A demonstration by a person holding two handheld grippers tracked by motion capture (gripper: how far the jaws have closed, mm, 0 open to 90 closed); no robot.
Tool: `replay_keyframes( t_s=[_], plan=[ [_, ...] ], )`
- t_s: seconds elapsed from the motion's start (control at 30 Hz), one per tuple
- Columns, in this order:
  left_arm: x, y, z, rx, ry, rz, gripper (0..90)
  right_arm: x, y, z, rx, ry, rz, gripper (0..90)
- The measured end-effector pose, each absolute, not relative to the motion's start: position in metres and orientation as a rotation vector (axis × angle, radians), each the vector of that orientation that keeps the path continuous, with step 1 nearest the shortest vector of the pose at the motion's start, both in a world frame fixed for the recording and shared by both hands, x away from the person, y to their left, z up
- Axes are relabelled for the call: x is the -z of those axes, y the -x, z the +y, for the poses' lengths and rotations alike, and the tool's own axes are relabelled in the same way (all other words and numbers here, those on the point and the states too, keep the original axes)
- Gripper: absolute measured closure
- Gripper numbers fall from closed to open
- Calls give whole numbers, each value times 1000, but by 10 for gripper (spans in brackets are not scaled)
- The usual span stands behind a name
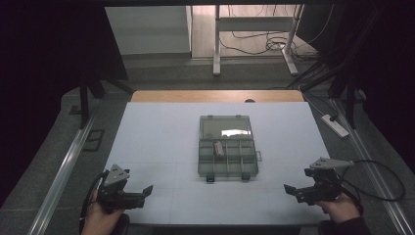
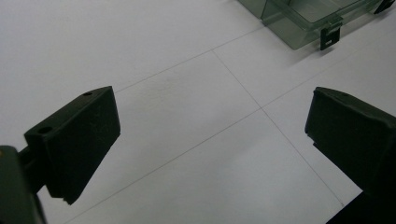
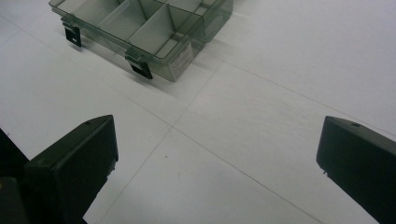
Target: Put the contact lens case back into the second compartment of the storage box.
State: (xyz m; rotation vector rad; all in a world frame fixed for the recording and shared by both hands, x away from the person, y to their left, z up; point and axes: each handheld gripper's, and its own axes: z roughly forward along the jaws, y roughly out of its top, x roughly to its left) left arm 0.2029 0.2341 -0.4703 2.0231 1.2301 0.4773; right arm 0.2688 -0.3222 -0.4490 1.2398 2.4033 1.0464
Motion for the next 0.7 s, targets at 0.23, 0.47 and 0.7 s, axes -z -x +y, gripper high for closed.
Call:
replay_keyframes(
  t_s=[0.23, 0.47, 0.7],
  plan=[
    [470, -203, 234, -478, -2021, 1232, 32, 448, -264, -330, -1030, -1267, 2378, 0],
    [470, -203, 234, -480, -2021, 1231, 32, 448, -259, -336, -1001, -1286, 2360, 0],
    [470, -203, 234, -482, -2022, 1232, 32, 451, -254, -338, -942, -1295, 2369, 0]
  ],
)
